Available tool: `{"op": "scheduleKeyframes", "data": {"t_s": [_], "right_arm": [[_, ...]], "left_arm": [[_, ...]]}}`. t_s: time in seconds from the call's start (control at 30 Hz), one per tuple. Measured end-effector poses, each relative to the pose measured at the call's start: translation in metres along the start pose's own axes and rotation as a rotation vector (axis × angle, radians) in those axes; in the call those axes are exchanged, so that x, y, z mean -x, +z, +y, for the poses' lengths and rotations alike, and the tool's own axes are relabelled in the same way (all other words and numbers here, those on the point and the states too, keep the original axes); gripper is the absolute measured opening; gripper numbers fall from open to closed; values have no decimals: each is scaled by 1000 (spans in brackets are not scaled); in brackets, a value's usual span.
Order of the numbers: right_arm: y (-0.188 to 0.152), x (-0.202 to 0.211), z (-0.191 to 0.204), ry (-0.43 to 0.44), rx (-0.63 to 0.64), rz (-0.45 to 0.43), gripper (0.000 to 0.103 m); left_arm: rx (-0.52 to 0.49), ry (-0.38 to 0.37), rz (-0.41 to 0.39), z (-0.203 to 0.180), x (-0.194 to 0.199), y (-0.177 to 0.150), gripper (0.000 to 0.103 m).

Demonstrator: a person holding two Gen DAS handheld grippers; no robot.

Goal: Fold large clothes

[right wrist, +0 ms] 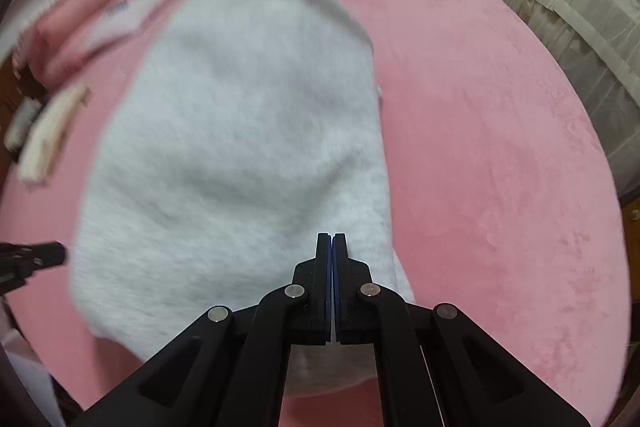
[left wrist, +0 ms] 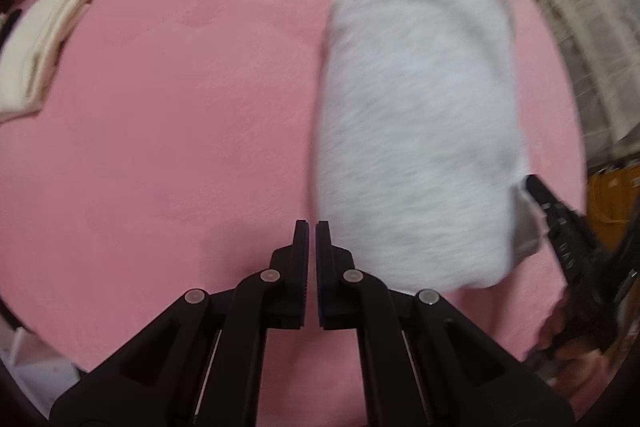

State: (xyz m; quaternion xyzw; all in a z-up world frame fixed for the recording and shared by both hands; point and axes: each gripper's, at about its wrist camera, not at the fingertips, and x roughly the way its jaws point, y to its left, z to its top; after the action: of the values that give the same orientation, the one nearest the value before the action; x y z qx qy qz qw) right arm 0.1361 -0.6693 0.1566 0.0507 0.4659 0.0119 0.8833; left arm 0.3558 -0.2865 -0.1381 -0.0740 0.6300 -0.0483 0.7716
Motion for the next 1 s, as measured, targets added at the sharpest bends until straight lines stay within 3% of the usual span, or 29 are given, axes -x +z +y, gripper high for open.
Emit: {"op": "scheduleKeyframes", "data": {"t_s": [0.07,0.17,0.3,0.47,0.63,0.67,0.73,0.9,1.0], "right_arm": [[6,18,-8,133,-44,-60,2],[23,12,-8,296,-55,-4,3],[41,-6,-9,347,-2,-48,3],[82,-39,-27,277,-54,-71,3],[94,-64,-73,17,-146,-64,3],[88,-62,-95,1,-194,-40,3],[77,-58,-126,5,-245,-22,3],[39,-3,-170,6,-235,-18,3],[25,34,-180,29,-261,22,3]], "left_arm": [[-12,-98,-27,1,14,11,1],[-53,-155,-56,-14,5,42,1],[-88,-161,-99,-32,-15,91,1],[-64,-138,-116,-25,-42,135,1],[-58,-201,-135,-6,-68,134,1],[-51,-226,-141,0,-67,132,1],[-46,-227,-152,9,-64,126,1],[-32,-98,-182,12,-47,98,3],[37,-56,-191,12,-34,78,24]]}}
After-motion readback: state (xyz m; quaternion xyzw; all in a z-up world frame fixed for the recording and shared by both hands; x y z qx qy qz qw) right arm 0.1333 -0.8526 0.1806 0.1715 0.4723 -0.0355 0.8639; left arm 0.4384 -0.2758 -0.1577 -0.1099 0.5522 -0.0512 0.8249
